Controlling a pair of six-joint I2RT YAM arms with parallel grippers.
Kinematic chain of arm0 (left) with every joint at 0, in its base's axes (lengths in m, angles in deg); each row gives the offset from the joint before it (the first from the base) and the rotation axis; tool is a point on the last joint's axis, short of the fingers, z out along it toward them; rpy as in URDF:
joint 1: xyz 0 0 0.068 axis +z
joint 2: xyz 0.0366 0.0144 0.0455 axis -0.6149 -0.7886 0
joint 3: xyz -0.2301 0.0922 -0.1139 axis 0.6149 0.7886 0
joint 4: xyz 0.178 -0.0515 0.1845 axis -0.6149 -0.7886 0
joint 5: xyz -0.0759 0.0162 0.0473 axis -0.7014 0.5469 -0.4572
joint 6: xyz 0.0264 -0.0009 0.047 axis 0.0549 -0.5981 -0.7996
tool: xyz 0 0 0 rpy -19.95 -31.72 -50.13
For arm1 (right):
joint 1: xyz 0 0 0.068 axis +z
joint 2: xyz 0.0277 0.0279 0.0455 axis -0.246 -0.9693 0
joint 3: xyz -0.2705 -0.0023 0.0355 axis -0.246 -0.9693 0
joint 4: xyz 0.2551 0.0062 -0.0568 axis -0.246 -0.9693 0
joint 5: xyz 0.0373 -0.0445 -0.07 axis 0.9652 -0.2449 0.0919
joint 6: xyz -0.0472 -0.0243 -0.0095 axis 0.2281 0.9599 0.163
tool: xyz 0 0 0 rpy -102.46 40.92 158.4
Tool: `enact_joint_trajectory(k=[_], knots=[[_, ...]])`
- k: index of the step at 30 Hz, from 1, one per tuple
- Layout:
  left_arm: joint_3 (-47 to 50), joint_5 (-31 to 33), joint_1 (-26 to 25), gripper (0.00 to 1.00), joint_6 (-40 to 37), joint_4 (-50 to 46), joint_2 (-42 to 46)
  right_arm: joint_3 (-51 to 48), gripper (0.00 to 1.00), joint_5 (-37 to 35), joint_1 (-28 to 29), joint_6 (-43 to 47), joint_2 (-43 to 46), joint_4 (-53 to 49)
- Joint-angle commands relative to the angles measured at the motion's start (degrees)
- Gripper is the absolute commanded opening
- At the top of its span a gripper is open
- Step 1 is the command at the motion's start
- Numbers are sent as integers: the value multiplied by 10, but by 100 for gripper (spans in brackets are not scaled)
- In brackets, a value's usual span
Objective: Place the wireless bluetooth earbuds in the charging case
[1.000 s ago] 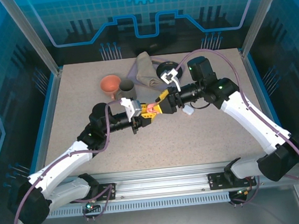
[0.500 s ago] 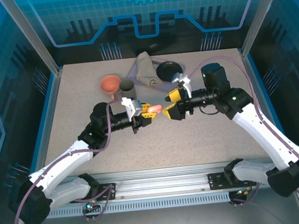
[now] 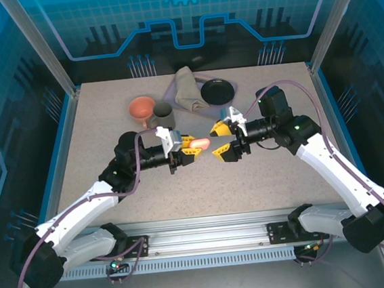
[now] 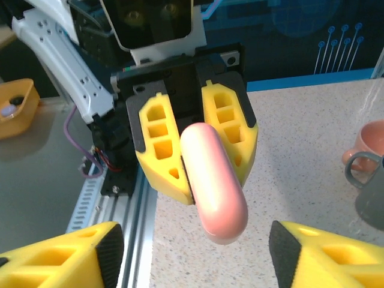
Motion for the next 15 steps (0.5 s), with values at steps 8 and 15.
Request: enact_joint_trajectory(k=[8,15], knots=[[-30,-27,-3,0,4,-4,4,31,55,3,38,31,-33,-23],[-33,-26,-5,0,3,-4,-2,34,48,11,44,19,-40,-16]])
